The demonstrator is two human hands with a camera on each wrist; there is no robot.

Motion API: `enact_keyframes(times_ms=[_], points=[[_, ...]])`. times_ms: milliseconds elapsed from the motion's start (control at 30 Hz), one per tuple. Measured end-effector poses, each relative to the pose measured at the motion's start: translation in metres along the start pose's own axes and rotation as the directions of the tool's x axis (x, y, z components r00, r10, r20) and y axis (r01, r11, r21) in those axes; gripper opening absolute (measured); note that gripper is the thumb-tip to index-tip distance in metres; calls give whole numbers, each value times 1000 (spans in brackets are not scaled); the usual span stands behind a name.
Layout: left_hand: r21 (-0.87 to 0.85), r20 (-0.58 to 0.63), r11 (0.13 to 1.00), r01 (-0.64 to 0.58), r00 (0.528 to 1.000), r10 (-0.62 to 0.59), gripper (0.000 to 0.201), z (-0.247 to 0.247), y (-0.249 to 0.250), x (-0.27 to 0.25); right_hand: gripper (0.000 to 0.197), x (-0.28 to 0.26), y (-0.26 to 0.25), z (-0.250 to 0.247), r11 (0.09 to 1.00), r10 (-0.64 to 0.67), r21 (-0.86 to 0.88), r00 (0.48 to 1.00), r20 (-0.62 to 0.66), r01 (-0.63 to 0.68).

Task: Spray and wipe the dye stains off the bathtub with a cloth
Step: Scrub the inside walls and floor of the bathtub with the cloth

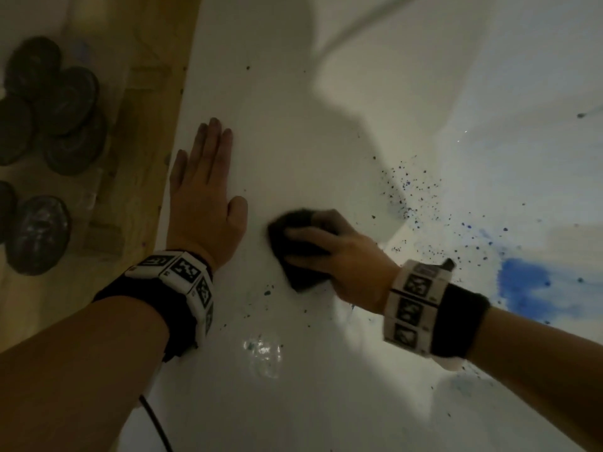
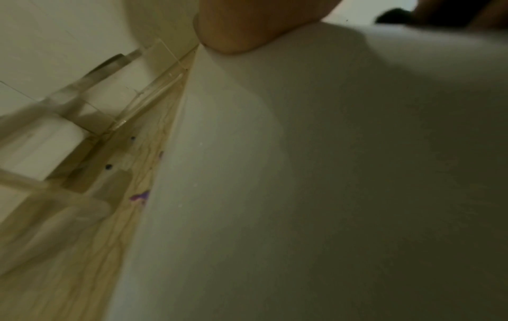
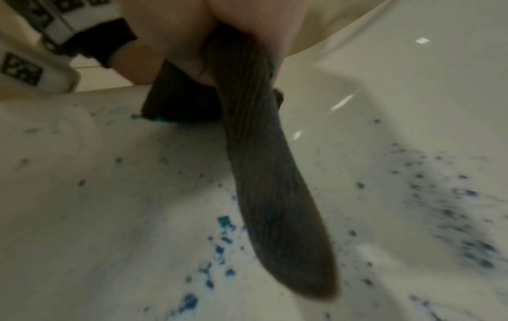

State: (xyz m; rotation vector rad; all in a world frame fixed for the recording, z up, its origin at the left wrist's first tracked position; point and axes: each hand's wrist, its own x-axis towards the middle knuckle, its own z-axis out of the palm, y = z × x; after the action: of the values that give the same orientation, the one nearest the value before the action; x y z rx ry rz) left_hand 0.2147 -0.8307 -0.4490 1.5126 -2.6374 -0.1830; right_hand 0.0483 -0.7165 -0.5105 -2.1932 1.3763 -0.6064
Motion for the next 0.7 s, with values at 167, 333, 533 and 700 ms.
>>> enact_keyframes(times_ms=[167,333,533,700], points=[[-9,-20,1000,-3,1000,3,82,-2,2,1,54,16,32,-46,943,317,203,898,-306,-263],[-15,-21,1000,-11,1000,11,82,-1,1,1,45,81,24,-45,896,442,166,860,-254,-412],[2,-2,1000,-9,1000,9,83,-2,0,0,57,27,-6,-9,996,-7,-92,997,-76,0],[-1,14,1000,-2,1000,2,85,-2,1,1,39,7,17,-41,994,-28,98,993,-118,40]])
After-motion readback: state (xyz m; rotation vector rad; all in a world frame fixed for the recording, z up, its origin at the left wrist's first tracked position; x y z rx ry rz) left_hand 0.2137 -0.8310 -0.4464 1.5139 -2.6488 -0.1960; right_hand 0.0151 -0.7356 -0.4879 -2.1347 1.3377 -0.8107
